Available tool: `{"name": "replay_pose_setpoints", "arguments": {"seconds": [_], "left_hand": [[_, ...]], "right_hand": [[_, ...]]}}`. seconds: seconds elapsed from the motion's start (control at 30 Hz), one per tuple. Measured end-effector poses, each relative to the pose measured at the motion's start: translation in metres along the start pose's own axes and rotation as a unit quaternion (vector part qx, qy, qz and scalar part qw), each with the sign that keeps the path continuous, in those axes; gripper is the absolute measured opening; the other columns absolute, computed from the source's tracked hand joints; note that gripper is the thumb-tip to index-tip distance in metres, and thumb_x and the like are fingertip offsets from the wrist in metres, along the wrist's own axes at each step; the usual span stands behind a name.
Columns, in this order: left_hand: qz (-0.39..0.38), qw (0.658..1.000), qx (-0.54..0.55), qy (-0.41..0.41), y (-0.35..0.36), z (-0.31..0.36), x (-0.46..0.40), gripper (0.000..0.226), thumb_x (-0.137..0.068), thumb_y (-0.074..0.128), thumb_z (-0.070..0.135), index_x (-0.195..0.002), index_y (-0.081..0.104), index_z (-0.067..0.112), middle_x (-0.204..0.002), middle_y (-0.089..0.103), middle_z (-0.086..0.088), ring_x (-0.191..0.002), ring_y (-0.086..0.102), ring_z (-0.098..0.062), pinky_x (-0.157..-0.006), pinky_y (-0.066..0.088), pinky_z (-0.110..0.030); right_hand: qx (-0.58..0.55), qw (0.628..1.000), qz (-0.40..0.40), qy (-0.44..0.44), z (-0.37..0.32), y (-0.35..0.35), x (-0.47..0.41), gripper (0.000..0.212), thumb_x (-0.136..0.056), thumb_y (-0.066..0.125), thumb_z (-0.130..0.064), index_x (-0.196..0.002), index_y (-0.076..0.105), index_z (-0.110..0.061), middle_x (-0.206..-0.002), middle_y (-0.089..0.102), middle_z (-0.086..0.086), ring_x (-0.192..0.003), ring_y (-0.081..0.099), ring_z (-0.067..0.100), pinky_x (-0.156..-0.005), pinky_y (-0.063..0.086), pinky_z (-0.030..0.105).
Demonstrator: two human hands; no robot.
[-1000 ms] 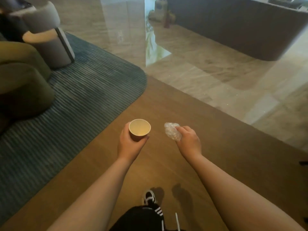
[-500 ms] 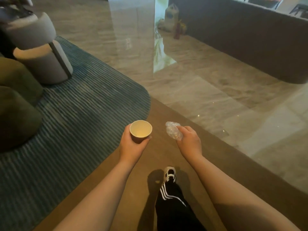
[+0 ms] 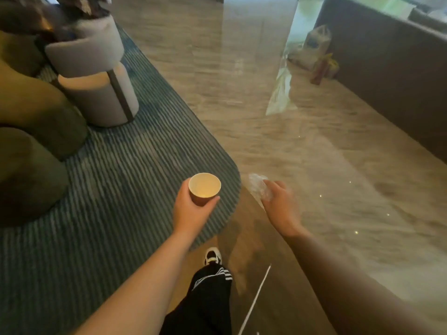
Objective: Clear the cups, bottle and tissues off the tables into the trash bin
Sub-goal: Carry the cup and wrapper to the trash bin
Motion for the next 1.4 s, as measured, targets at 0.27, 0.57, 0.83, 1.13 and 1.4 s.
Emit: {"name": "replay_pose_setpoints", "arguments": {"seconds": [0.27,0.57,0.83,1.13,1.4], "left_hand": [[0.062,0.998,-0.017,-0.007,0.049,-0.018,-0.256,0.067,-0.066,0.082,0.045,-0.121,0.045,0.035,-0.118,0.055,0.009,-0.109,0.052,-0.011,-0.087,0.045,-0.028],[0.105,0.993,-0.038,-0.034,0.069,0.021,-0.542,0.063,-0.068,0.083,0.038,-0.119,0.047,0.029,-0.113,0.055,0.008,-0.104,0.053,-0.011,-0.085,0.043,-0.025],[0.136,0.987,-0.044,-0.067,0.094,0.009,-0.755,0.069,-0.07,0.083,0.032,-0.128,0.048,0.02,-0.122,0.057,-0.001,-0.111,0.054,-0.016,-0.092,0.047,-0.032],[0.242,0.963,-0.036,-0.114,0.111,-0.011,-1.04,0.068,-0.068,0.085,0.031,-0.125,0.049,0.022,-0.118,0.056,0.003,-0.107,0.051,-0.012,-0.087,0.039,-0.026],[0.302,0.941,-0.012,-0.151,0.092,-0.027,-1.224,0.066,-0.065,0.085,0.038,-0.12,0.048,0.032,-0.113,0.056,0.012,-0.103,0.053,-0.008,-0.084,0.041,-0.025]], "right_hand": [[0.006,0.998,-0.05,-0.038,-0.008,0.074,-0.288,0.062,-0.065,0.032,-0.062,-0.114,0.058,-0.035,-0.085,0.046,-0.016,-0.077,0.05,0.01,-0.064,0.034,0.025],[0.022,0.997,-0.057,-0.053,-0.063,0.1,-0.594,0.036,-0.088,0.058,-0.024,-0.123,0.059,-0.026,-0.11,0.061,-0.002,-0.094,0.058,0.022,-0.075,0.049,0.035],[-0.003,0.994,-0.084,-0.072,-0.084,0.164,-0.823,0.039,-0.087,0.06,-0.018,-0.126,0.059,-0.02,-0.115,0.06,-0.001,-0.098,0.059,0.022,-0.078,0.046,0.03],[0.001,0.978,-0.136,-0.16,-0.148,0.242,-1.148,0.032,-0.09,0.057,-0.027,-0.121,0.061,-0.025,-0.109,0.061,-0.005,-0.091,0.059,0.02,-0.067,0.036,0.024],[0.005,0.964,-0.188,-0.187,-0.224,0.296,-1.344,0.033,-0.088,0.058,-0.021,-0.122,0.062,-0.024,-0.114,0.061,-0.005,-0.094,0.06,0.02,-0.07,0.038,0.024]]}}
Point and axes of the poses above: each hand's wrist, its own x-axis away from the middle knuckle, its own y-axis out of the palm, z = x × y, the point moved 7 cm from there along -x, towards the middle knuckle
